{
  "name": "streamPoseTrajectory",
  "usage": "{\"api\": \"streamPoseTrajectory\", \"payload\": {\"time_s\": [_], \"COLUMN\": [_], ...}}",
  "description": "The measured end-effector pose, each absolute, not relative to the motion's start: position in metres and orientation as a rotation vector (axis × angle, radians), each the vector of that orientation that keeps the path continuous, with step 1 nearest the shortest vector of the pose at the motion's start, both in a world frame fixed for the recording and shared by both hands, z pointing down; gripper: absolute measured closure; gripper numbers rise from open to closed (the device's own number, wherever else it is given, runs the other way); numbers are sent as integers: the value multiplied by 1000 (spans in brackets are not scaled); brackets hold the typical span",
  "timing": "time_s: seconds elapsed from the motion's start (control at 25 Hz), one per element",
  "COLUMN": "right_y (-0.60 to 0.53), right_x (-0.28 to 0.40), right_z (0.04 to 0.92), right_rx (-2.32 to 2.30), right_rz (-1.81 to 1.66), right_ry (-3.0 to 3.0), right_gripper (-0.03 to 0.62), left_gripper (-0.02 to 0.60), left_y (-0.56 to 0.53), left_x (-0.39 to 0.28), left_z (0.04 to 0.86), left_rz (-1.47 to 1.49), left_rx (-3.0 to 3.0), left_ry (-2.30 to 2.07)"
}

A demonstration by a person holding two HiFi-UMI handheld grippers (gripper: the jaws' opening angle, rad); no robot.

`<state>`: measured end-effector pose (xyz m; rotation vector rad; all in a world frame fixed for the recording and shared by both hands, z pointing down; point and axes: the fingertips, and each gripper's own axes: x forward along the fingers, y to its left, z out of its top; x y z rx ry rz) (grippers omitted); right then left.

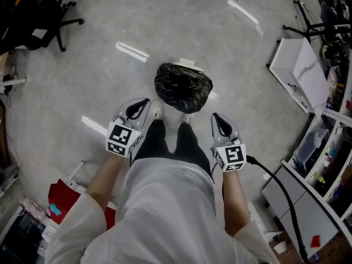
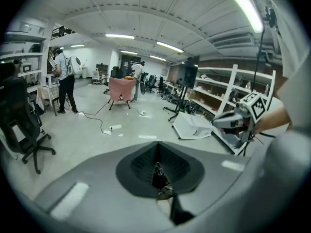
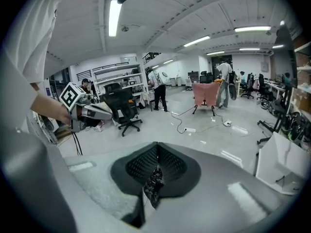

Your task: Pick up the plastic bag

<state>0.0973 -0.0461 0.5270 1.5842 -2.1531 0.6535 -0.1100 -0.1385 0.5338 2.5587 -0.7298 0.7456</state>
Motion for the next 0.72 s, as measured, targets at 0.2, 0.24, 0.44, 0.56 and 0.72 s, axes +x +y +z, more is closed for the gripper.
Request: {"api": "streamPoseTrajectory", "payload": {"time_s": [0.2,0.24,0.44,0.56,0.72], "right_y": [-45,-46,-49,-47,-50], "right_x": [111,114,123,124,127], "right_z": [574,584,647,689,744], "right_rx": [1512,1503,1448,1405,1383], "right_rz": [704,716,785,826,874], "right_ry": [-2136,-2131,-2101,-2076,-2044], "right_gripper": [591,591,591,591,591], "left_gripper": [577,577,576,577,576], "left_y": [-139,-139,-138,-133,-133], "left_x": [-101,-100,-93,-91,-92], "left_z": [581,591,661,703,761], "left_rz": [803,817,899,945,985], "left_rx": [2503,2491,2419,2372,2311], "left_ry": [-755,-757,-727,-697,-687]}}
